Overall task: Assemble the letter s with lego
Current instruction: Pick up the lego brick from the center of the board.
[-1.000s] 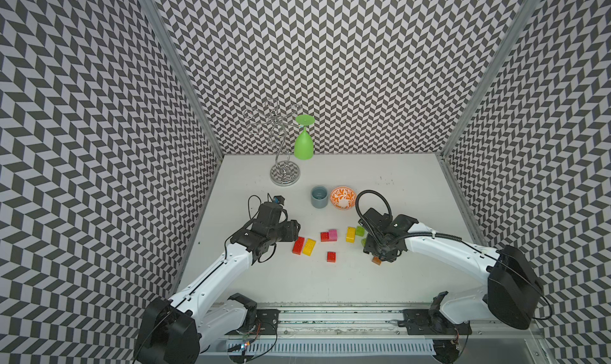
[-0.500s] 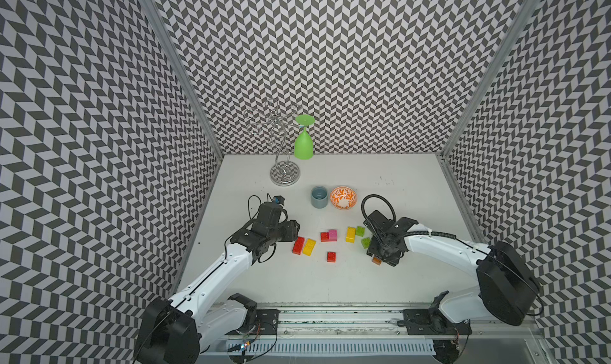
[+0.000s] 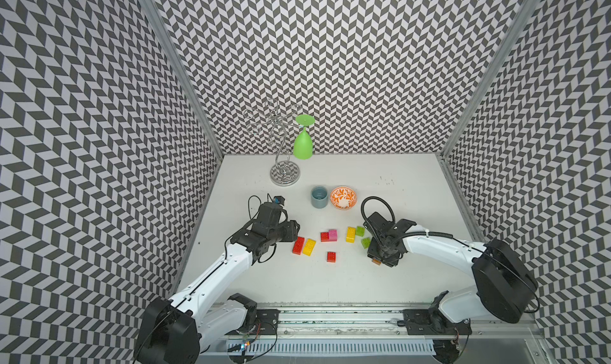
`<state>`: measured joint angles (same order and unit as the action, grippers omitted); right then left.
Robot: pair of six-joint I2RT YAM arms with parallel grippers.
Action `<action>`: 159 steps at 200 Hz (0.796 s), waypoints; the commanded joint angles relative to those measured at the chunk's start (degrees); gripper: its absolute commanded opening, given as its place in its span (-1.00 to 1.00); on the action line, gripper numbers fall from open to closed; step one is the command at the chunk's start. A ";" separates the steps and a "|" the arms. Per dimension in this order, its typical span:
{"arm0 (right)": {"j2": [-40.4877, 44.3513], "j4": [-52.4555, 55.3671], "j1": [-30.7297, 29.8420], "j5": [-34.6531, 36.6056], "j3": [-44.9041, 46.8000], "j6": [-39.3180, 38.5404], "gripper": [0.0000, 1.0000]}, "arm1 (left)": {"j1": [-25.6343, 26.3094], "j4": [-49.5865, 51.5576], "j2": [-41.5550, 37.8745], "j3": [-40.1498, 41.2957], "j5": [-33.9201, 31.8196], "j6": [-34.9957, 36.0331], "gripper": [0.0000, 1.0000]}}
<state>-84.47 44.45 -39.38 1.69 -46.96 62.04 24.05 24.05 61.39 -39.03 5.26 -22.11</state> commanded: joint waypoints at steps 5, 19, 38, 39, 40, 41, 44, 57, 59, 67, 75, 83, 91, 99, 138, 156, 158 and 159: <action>-0.69 -1.17 0.42 1.25 0.81 0.19 -0.07 | -0.24 -1.03 -0.96 0.44 0.18 0.48 0.13; -0.65 -1.25 0.47 1.45 0.90 0.18 -0.10 | -0.25 -1.03 -0.97 0.47 0.18 0.44 0.13; -0.60 -1.11 0.53 1.90 0.90 0.11 -0.15 | -0.27 -1.03 -1.09 0.52 0.16 0.46 0.12; -0.52 -1.11 0.53 1.90 0.90 0.10 -0.15 | -0.29 -1.03 -1.09 0.53 0.18 0.43 0.12; -0.52 -1.07 0.53 1.95 0.90 0.10 -0.16 | -0.31 -1.03 -1.09 0.48 0.19 0.46 0.11; -0.48 -1.09 0.53 1.97 0.90 0.14 -0.16 | -0.27 -1.03 -1.09 0.51 0.19 0.47 0.11; -0.44 -1.10 0.53 2.10 0.90 0.13 -0.17 | -0.24 -0.98 -1.04 0.47 0.17 0.40 0.11; -0.14 -0.94 0.53 2.58 0.90 0.06 -0.24 | -0.28 -0.95 -1.08 0.44 0.18 0.49 0.11; -0.10 -0.90 0.53 2.58 0.90 0.02 -0.26 | -0.27 -0.96 -1.09 0.44 0.15 0.44 0.11; 0.00 -0.84 0.53 2.76 0.90 0.08 -0.30 | -0.26 -0.94 -1.13 0.50 0.06 0.40 0.11; -0.01 -0.81 0.53 2.81 0.90 -0.06 -0.33 | -0.30 -0.94 -1.04 0.50 0.04 0.41 0.11; -0.01 -0.74 0.53 2.95 0.99 -0.14 -0.37 | -0.28 -0.94 -1.08 0.48 0.09 0.44 0.11; 0.05 -0.68 0.53 3.01 0.99 -0.17 -0.43 | -0.25 -0.94 -1.13 0.40 -0.05 0.36 0.11; 0.05 -0.68 0.53 2.96 1.07 -0.36 -0.48 | -0.24 -0.89 -1.18 0.43 -0.10 0.37 0.11; 0.78 0.94 0.10 2.30 -0.46 -2.77 -0.76 | -0.50 -0.85 -1.35 0.18 0.27 0.42 0.11; 0.68 3.87 -1.43 2.79 -3.71 -4.69 -0.83 | -1.73 -0.61 -1.53 -0.39 1.51 0.73 0.11; 0.66 4.28 -1.70 2.90 -4.34 -4.88 -0.84 | -1.88 -0.59 -1.60 -0.49 1.73 0.70 0.11; 0.64 4.48 -1.86 2.98 -4.57 -4.94 -0.85 | -1.94 -0.55 -1.61 -0.55 1.84 0.73 0.11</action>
<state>-84.44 45.45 -39.55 3.11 -47.13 59.72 23.62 24.08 61.39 -39.00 5.50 -22.11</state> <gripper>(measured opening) 0.303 0.557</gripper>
